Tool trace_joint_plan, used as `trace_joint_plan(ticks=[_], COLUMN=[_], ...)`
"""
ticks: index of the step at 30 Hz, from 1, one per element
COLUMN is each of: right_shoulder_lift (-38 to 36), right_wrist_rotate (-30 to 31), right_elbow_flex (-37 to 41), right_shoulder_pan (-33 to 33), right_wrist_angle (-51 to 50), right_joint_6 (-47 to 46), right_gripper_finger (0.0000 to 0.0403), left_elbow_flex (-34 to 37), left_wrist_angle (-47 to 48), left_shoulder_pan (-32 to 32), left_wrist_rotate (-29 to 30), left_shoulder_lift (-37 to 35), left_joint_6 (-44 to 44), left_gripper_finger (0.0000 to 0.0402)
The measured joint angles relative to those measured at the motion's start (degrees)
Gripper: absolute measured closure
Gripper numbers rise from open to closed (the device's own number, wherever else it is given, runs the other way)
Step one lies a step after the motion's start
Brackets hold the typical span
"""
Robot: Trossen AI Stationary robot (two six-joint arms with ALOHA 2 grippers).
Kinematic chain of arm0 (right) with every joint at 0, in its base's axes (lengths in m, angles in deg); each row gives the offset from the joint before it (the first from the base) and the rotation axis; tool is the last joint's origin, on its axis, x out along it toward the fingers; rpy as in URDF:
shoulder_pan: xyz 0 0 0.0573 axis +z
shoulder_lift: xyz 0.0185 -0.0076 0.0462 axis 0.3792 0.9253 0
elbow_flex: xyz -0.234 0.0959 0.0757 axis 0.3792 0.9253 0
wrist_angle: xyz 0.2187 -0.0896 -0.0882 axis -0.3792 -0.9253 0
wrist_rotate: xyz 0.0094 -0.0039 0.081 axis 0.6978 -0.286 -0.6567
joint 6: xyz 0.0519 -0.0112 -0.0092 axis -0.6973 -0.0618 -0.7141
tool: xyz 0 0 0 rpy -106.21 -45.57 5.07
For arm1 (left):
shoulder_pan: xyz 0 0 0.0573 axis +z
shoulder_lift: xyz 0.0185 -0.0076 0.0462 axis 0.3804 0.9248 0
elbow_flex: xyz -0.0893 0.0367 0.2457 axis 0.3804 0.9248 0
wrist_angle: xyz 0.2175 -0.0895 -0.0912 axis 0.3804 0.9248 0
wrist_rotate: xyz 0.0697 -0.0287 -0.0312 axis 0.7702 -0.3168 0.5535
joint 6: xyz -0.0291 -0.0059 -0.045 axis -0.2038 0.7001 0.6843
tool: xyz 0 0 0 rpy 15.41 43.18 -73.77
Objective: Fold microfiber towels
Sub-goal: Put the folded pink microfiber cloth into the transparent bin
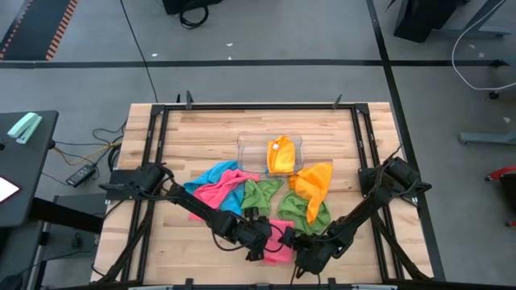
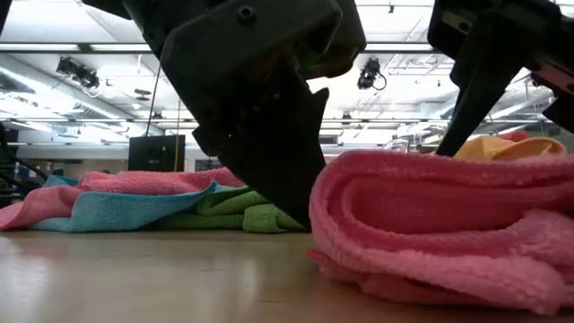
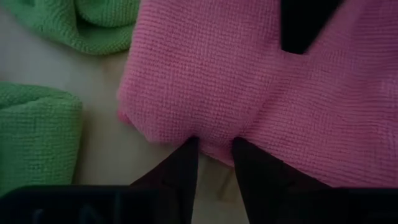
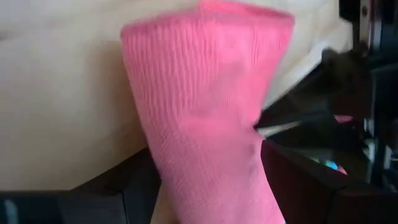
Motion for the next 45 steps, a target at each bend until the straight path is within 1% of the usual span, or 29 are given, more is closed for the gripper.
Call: trace_joint_plan(ticks=[6, 12, 15, 19, 25, 28, 30, 34, 37, 41, 45], right_shoulder_lift=[0.02, 0.02, 0.02, 0.02, 0.00, 0.00, 0.00, -0.25, -0.78, -2.02, -4.57], right_wrist_rotate=[-1.42, -5.76, -7.26, -8.23, -8.22, -8.28, -8.31, -6.60, -4.60, -1.62, 0.72], right_elbow_flex=[0.00, 0.00, 0.00, 0.00, -0.02, -0.02, -0.02, -0.04, -0.11, -0.34, -0.85], right_shoulder_pan=[-1.45, -3.95, -4.74, -5.18, -4.39, -4.03, -3.71, -3.17, -2.84, -2.28, -2.01], right_wrist_angle=[1.69, 2.17, 2.22, 2.22, 2.22, 2.02, 1.71, 1.63, 1.34, -1.46, -3.97], right_joint_6=[1.62, 3.05, 3.48, 3.50, 1.73, 0.52, 0.17, -1.36, -2.04, -2.69, -3.67], right_gripper_finger=[0.0150, 0.0180, 0.0200, 0.0242, 0.0322, 0.0355, 0.0360, 0.0362, 0.0363, 0.0363, 0.0363], left_elbow_flex=[0.01, 0.02, 0.02, 0.02, 0.02, 0.17, 0.07, -0.01, 0.04, 0.08, 0.07], left_wrist_angle=[-0.29, -0.57, -0.58, -0.81, -0.94, -0.06, -0.17, 3.48, 6.96, 10.91, 12.51], left_shoulder_pan=[-0.07, -0.07, -0.07, -0.07, -0.07, -0.62, -1.16, -2.04, -2.48, -3.30, -4.08], left_wrist_rotate=[-0.04, -0.04, -0.04, -0.04, -0.07, -0.20, -0.07, 0.21, 0.75, 0.92, 0.86], left_shoulder_lift=[0.00, 0.00, 0.00, 0.00, -0.04, -1.92, -4.19, -7.09, -7.90, -7.98, -7.98], left_joint_6=[0.19, 1.14, 1.13, 1.09, 1.04, -0.74, -3.19, -5.38, -5.38, -4.40, -2.51], left_gripper_finger=[0.0296, 0.0297, 0.0300, 0.0301, 0.0305, 0.0310, 0.0313, 0.0321, 0.0326, 0.0329, 0.0327])
